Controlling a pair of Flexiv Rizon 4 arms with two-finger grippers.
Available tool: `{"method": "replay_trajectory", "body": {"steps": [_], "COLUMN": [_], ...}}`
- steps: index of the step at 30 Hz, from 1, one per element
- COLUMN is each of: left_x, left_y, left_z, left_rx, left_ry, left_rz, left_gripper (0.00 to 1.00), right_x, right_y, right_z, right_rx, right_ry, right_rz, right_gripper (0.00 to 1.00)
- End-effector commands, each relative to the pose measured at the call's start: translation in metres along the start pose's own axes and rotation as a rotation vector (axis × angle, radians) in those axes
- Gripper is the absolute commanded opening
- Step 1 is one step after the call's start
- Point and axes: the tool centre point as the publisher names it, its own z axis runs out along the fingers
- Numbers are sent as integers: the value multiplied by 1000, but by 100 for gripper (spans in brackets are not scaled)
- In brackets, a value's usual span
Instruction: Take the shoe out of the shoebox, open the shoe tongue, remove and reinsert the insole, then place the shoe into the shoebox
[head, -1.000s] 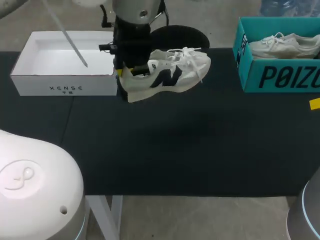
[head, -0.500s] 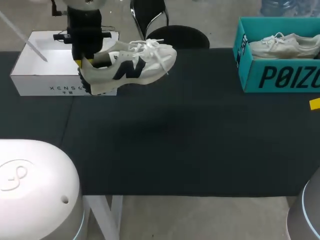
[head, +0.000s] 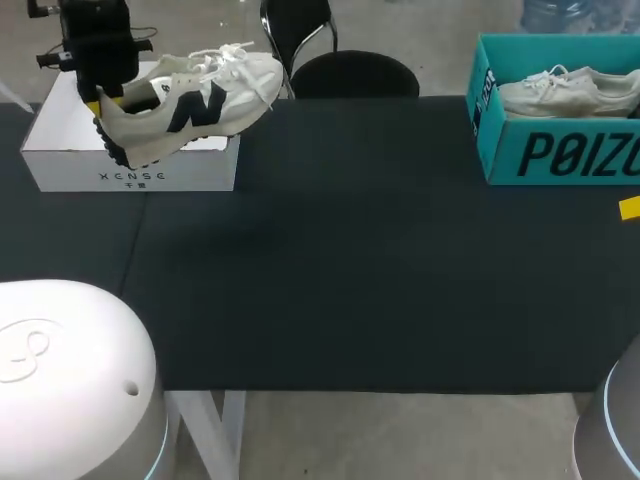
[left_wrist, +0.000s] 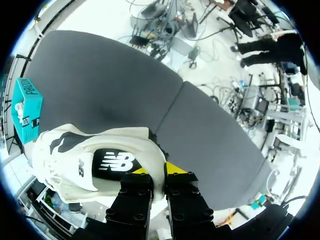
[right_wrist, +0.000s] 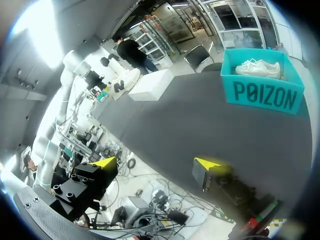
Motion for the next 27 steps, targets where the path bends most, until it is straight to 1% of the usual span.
{"method": "replay_trajectory", "body": {"steps": [1, 21, 24, 25, 27], "left_x": [5, 5, 12, 16, 22], "left_y": [-2, -2, 28, 44, 62], "left_z": [0, 0, 0, 0, 0], "left_rx": [-7, -7, -34, -47, -59], "left_ry": [-43, -43, -25, -18, -8], "left_rz": [4, 4, 65, 97, 108], "left_gripper": [0, 0, 0, 0, 0], "right_x": [6, 6, 6, 6, 6], "right_y": [-10, -10, -10, -10, -10], "right_z": [-3, -3, -3, -3, -3], "right_rx": [-16, -16, -16, -16, -16], "right_ry": [-13, -13, -13, -13, -13], "right_rz": [0, 0, 0, 0, 0], "right_gripper": [100, 100, 100, 100, 100]}}
